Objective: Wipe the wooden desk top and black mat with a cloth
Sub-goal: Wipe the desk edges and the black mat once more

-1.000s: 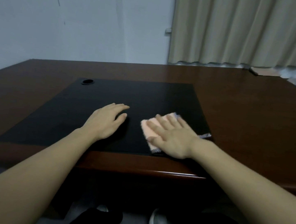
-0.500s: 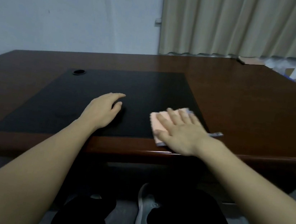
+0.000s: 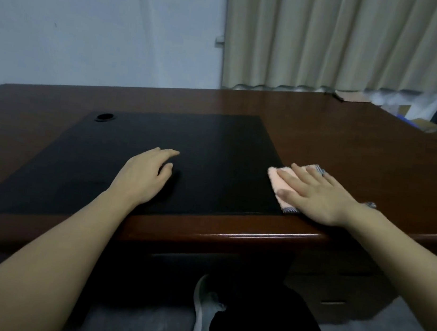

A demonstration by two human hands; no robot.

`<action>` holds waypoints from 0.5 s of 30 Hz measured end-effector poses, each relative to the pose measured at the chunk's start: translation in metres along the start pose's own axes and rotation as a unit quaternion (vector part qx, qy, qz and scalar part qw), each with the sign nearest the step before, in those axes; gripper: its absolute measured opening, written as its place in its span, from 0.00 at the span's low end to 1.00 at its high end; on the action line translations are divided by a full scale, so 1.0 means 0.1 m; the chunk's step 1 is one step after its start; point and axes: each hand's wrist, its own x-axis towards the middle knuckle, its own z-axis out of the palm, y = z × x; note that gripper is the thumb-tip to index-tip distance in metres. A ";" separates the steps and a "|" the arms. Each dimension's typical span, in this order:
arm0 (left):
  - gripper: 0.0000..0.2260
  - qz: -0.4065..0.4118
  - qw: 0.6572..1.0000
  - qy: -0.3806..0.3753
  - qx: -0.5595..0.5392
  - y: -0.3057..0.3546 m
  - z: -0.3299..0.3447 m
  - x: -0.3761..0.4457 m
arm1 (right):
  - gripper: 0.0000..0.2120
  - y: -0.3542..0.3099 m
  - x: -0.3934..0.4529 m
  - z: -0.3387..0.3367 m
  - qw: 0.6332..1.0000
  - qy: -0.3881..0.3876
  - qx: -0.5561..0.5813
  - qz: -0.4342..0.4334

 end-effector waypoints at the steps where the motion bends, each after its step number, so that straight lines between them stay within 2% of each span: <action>1: 0.19 0.003 1.000 0.000 0.002 0.00 0.00 0.01 | 0.32 -0.02 0.14 -0.02 1.000 -0.003 -0.002 0.012; 5: 0.19 0.004 1.000 -0.007 0.008 -0.02 0.01 0.00 | 0.32 -0.46 0.67 -0.07 1.000 -0.004 -0.011 0.023; 7: 0.19 0.007 1.000 -0.012 0.011 -0.03 0.02 0.01 | 0.32 -0.78 0.79 -0.08 1.000 -0.002 -0.019 -0.011; 10: 0.20 0.020 0.999 -0.031 0.025 -0.03 0.01 0.06 | 0.31 -1.10 0.67 -0.05 0.993 -0.002 -0.035 -0.110; 13: 0.22 0.044 0.996 -0.054 0.047 -0.11 -0.05 0.17 | 0.31 -0.90 0.57 -0.03 0.982 -0.001 -0.036 -0.184; 15: 0.21 0.028 0.998 -0.044 0.025 -0.16 -0.10 0.30 | 0.31 -0.56 0.69 -0.09 0.987 -0.001 -0.032 -0.160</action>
